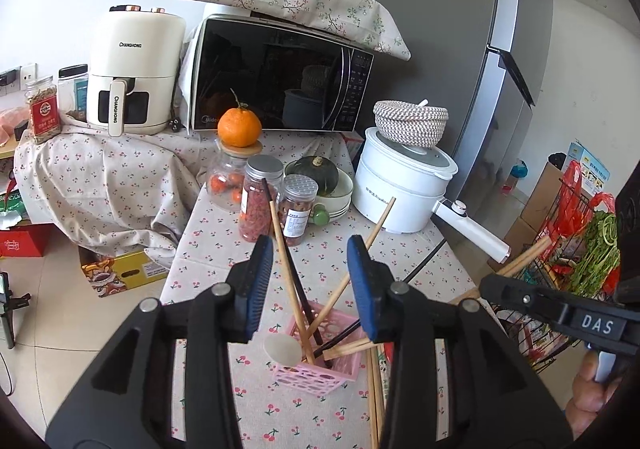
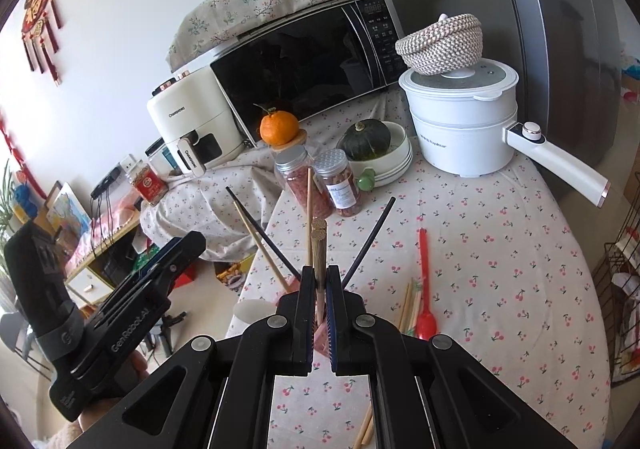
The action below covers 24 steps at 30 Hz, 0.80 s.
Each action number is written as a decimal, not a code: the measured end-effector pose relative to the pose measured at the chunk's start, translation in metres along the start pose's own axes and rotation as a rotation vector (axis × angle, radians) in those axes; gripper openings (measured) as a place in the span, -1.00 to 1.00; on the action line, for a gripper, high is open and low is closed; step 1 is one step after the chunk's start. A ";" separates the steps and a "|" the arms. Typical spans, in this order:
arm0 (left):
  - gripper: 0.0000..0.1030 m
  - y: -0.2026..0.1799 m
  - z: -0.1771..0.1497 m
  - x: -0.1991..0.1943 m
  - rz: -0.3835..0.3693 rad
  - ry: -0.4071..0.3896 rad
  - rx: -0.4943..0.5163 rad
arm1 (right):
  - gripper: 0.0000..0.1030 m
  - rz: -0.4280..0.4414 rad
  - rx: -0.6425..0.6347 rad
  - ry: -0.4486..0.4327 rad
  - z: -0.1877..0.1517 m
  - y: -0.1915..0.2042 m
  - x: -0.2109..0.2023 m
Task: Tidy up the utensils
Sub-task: 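Open both grippers to release the chopsticks into the basket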
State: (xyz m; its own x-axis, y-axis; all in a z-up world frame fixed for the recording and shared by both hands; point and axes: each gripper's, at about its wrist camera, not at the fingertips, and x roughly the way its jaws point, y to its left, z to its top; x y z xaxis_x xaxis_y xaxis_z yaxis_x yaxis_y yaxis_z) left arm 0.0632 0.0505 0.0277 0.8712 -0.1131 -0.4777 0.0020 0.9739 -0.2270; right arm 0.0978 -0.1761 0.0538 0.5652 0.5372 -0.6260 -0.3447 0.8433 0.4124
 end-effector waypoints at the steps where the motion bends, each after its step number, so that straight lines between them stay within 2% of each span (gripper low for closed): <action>1: -0.22 0.001 -0.001 -0.001 -0.001 0.004 0.007 | -0.90 0.003 0.006 0.004 0.001 0.000 0.004; 7: -0.22 0.002 -0.007 -0.005 -0.011 0.034 0.046 | -0.90 -0.014 0.007 0.006 0.004 0.006 0.025; 15: -0.16 0.004 -0.015 0.005 -0.024 0.129 0.054 | -0.87 -0.004 0.016 0.087 0.003 -0.001 0.060; 17: -0.11 0.004 -0.018 0.009 -0.026 0.157 0.053 | -0.71 -0.003 0.032 0.091 0.003 -0.004 0.060; 18: -0.06 0.004 -0.019 0.010 -0.027 0.170 0.052 | -0.49 0.001 0.040 0.085 0.004 -0.006 0.058; 19: -0.03 0.004 -0.020 0.011 -0.030 0.182 0.050 | -0.17 0.007 0.044 0.074 0.004 -0.007 0.054; 21: 0.12 0.003 -0.021 0.012 -0.037 0.199 0.046 | 0.14 0.013 0.045 0.038 0.006 -0.009 0.042; 22: 0.16 0.003 -0.022 0.012 -0.040 0.206 0.045 | 0.15 0.014 0.041 0.026 0.007 -0.010 0.035; 24: 0.37 0.000 -0.024 0.013 -0.045 0.224 0.045 | 0.22 0.016 0.039 0.010 0.008 -0.013 0.023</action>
State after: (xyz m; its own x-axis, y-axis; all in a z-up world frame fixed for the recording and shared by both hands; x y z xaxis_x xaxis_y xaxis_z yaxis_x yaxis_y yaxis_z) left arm 0.0623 0.0444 0.0011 0.7392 -0.1923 -0.6455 0.0643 0.9742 -0.2165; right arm 0.1215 -0.1744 0.0393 0.5526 0.5511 -0.6253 -0.3244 0.8332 0.4478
